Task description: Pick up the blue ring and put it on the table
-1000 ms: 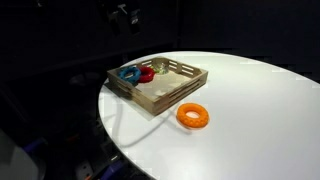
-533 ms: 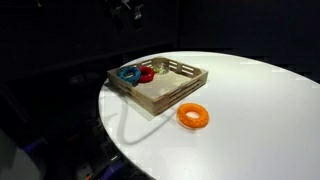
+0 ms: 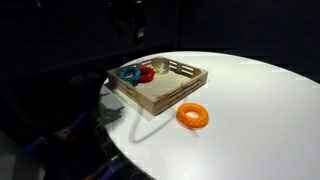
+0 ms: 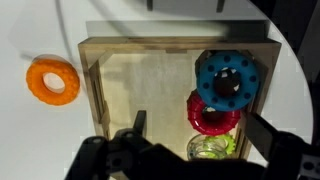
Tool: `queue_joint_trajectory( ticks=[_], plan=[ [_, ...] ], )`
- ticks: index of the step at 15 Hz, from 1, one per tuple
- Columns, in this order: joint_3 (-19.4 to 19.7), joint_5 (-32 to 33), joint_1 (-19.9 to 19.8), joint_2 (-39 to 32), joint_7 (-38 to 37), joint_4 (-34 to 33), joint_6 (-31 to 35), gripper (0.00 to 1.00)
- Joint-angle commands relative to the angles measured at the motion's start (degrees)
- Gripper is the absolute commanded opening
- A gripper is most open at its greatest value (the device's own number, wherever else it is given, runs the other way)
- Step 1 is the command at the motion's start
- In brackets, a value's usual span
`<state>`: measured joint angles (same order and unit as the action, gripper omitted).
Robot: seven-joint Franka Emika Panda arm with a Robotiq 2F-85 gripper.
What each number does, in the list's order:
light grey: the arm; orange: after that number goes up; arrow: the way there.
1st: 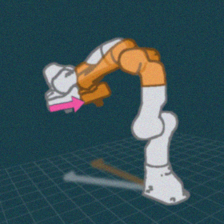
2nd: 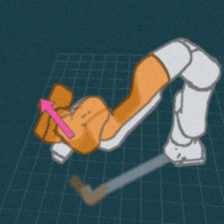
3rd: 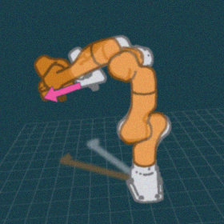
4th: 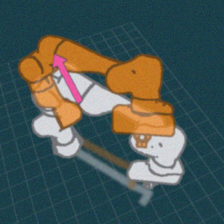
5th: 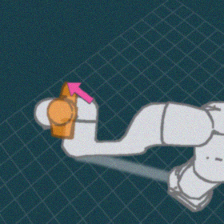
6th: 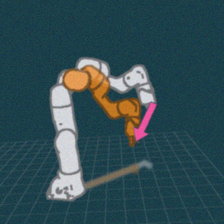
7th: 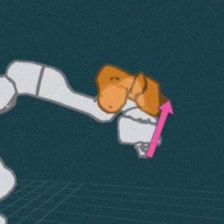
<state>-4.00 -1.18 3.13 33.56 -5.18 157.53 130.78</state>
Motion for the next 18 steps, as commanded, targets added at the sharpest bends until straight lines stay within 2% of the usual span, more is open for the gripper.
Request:
queue_joint_trajectory(
  ticks=[1, 8, 18],
  plan=[
    [3.1, -4.3, 1.8, -4.6, 4.2, -1.6, 0.5, 1.00],
    [1.6, -3.1, 1.3, -10.1, 4.1, -1.3, 4.4, 1.00],
    [1.2, -3.3, 1.3, -11.4, 3.5, 0.2, 7.0, 1.00]
  ],
)
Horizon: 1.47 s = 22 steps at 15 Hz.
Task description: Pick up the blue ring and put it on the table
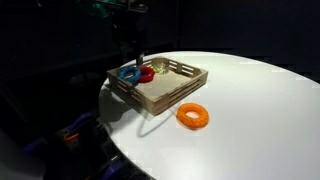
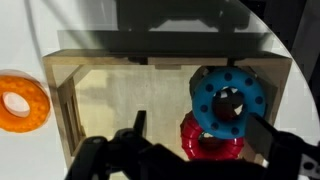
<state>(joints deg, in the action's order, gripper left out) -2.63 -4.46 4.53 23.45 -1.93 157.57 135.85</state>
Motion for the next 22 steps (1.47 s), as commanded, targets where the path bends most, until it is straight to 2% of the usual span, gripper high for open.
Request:
queue_joint_trajectory(
  ticks=[1, 13, 22],
  plan=[
    [-0.1, -0.1, -0.1, -1.8, 0.4, 0.2, 2.7, 1.00],
    [0.7, -5.4, 2.7, -9.1, 3.4, 0.5, 12.4, 1.00],
    [0.4, -6.7, 2.9, -15.3, 6.5, 0.0, 17.8, 1.00]
  ],
)
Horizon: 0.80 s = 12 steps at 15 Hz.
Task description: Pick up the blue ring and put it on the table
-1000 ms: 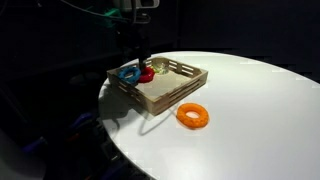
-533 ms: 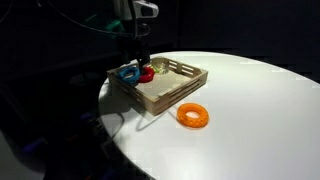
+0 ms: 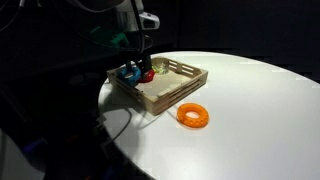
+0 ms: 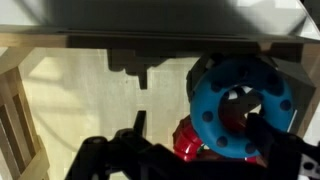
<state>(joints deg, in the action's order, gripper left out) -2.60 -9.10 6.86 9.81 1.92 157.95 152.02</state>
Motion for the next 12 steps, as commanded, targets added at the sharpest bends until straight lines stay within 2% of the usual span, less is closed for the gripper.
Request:
queue_joint_trajectory(
  ticks=[1, 2, 5, 7, 12],
  plan=[
    [0.3, -2.4, 0.6, -2.2, 3.0, -0.5, 2.0, 0.98],
    [0.2, -2.6, 0.5, -2.8, 3.1, -0.6, 2.3, 0.85],
    [-0.1, -2.8, 0.5, -4.0, 3.0, -0.9, 3.1, 0.65],
    [-0.2, -2.9, 0.5, -4.4, 2.9, -1.3, 3.2, 0.46],
    [-0.7, -2.4, 0.6, -3.9, 2.0, -2.2, 2.3, 0.09]
  ],
)
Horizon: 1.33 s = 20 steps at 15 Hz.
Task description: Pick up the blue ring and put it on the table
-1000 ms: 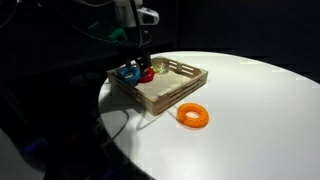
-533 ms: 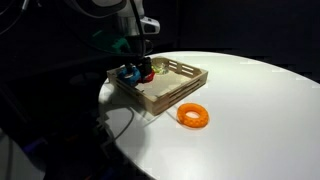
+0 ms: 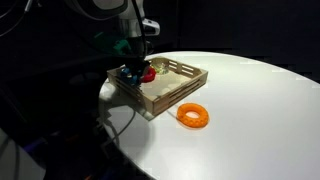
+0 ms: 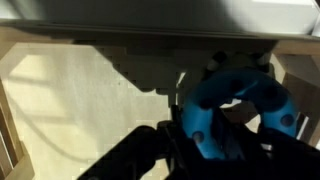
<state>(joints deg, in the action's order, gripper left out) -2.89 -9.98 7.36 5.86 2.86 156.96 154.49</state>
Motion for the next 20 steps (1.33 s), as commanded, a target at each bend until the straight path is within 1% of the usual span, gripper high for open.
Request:
queue_joint_trajectory(
  ticks=[1, 4, 10, 15, 20],
  plan=[
    [-0.4, -1.5, 0.0, 0.3, 0.8, -1.5, -0.7, 0.11],
    [-0.1, -3.0, 0.0, 1.9, 1.0, -2.5, -2.6, 0.11],
    [0.8, -0.4, -1.7, 6.4, -0.5, -3.9, -6.7, 0.11],
    [1.8, 4.4, -5.8, 9.6, -2.6, -4.1, -9.9, 0.11],
    [3.4, 11.0, -11.3, 12.0, -5.2, -3.7, -12.1, 0.11]
  ],
)
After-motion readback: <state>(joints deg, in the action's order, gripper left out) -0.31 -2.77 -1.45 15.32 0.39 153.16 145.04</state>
